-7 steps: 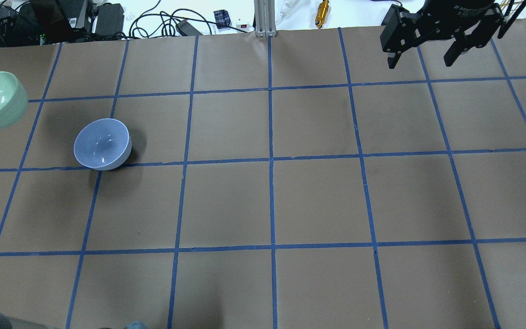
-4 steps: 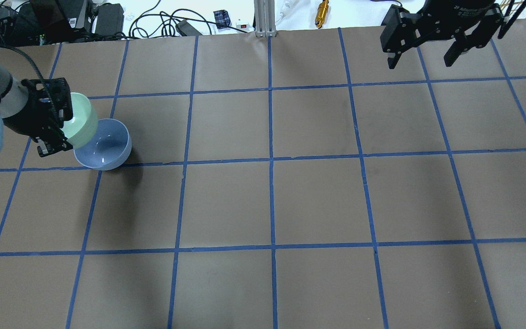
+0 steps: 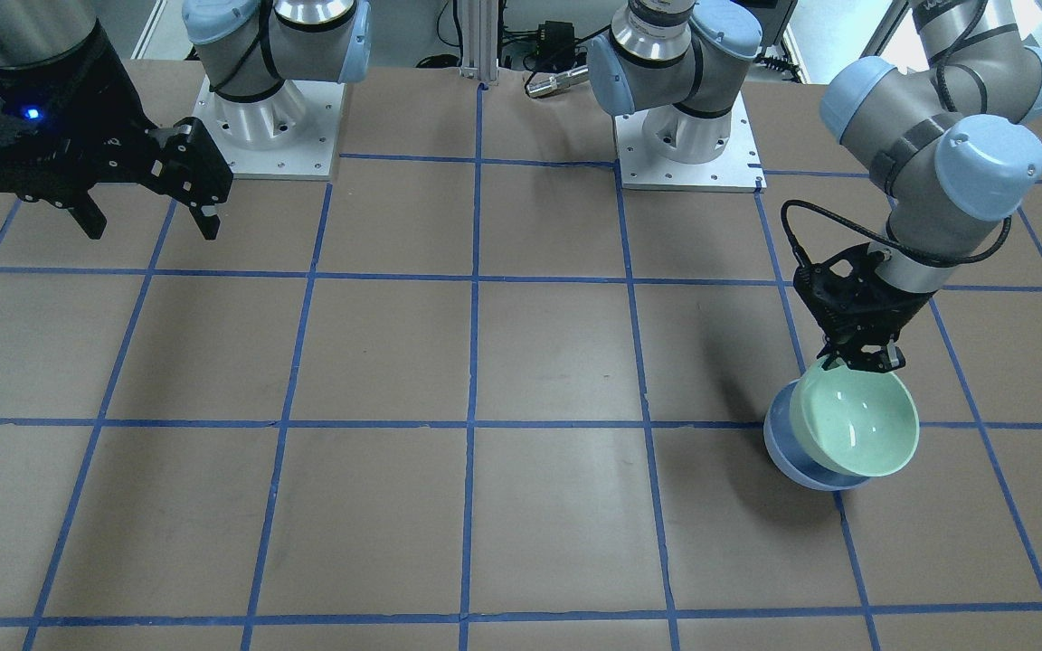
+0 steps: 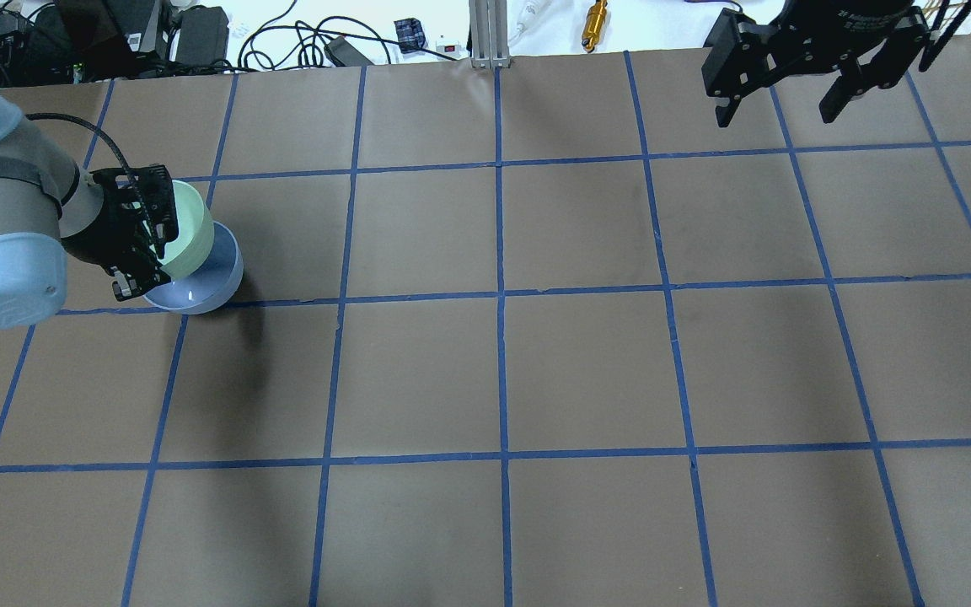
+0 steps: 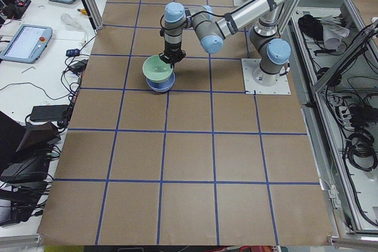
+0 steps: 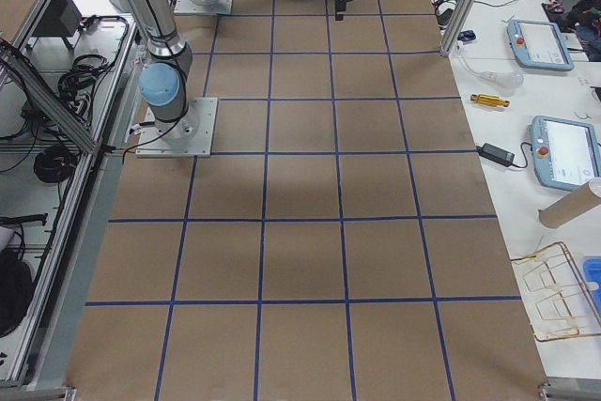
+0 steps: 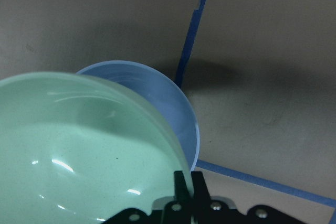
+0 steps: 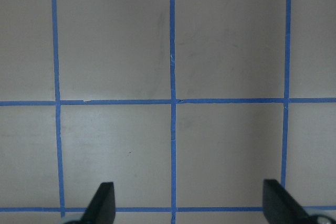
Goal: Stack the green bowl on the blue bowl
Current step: 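Lower the green bowl into the blue bowl and open the left gripper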
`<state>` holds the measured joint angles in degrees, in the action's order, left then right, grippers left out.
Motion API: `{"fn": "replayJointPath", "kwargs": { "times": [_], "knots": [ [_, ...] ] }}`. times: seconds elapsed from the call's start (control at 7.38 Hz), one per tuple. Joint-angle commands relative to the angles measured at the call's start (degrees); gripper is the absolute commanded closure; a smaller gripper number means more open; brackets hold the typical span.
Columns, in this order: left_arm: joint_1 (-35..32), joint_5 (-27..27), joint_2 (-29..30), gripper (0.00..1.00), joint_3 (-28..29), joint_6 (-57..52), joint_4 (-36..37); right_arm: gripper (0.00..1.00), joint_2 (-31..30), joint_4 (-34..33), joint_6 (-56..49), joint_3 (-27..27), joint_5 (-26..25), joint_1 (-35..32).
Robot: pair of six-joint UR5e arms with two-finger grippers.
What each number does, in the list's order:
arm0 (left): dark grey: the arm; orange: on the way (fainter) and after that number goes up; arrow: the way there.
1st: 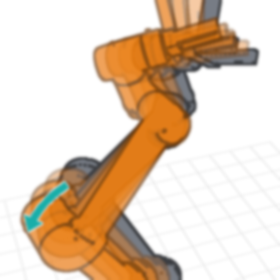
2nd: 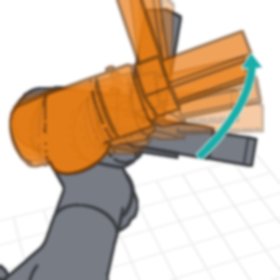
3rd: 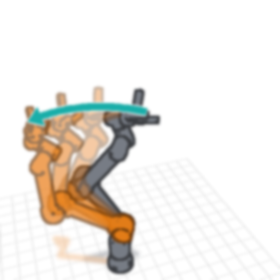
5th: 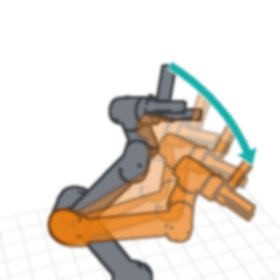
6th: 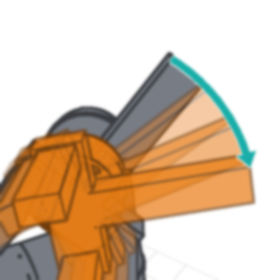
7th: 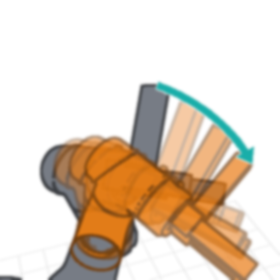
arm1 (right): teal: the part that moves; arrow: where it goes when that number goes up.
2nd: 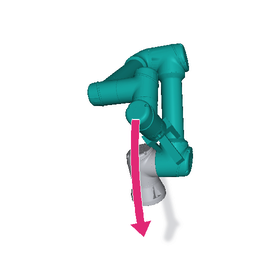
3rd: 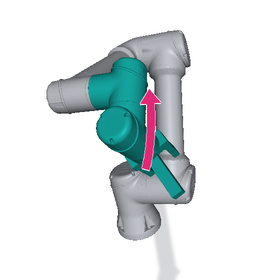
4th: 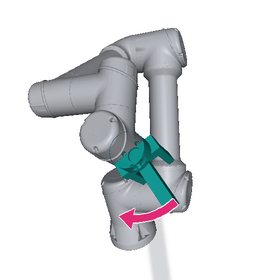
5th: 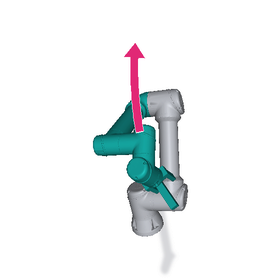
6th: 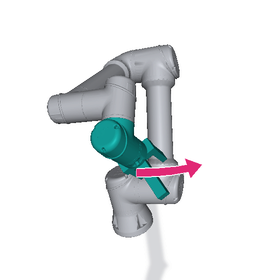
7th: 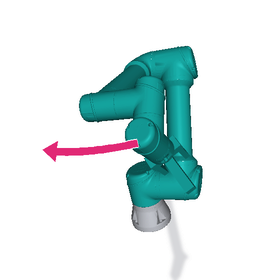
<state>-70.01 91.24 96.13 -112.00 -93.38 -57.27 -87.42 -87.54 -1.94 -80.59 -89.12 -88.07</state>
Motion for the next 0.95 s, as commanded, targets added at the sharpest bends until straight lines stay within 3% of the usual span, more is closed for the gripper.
{"fn": "replayJointPath", "kwargs": {
  "times": [0.0, 0.41, 0.68, 0.81],
  "knots": [
    [0.2, 0.2, 0.6, 0.02, 0.0, -0.1, -0.1, 0.0, 0.1, 0.0, -0.1, 0.0, 0.0, 0.0],
    [-0.1, 0.1, -3.3, 0.02, 4.2, 3.4, -4.2, 0.0, 0.1, 0.0, -0.1, 0.0, -0.1, 0.0],
    [-1.0, -0.7, -5.9, 0.02, 11.5, 12.5, -16.7, 0.0, 0.1, 0.0, -0.1, 0.0, -0.1, 0.0],
    [-2.4, -4.3, -7.2, 0.02, 13.8, 17.9, -21.4, 0.0, 0.1, 0.0, -0.1, 0.0, -0.1, 0.0]
  ]
}}
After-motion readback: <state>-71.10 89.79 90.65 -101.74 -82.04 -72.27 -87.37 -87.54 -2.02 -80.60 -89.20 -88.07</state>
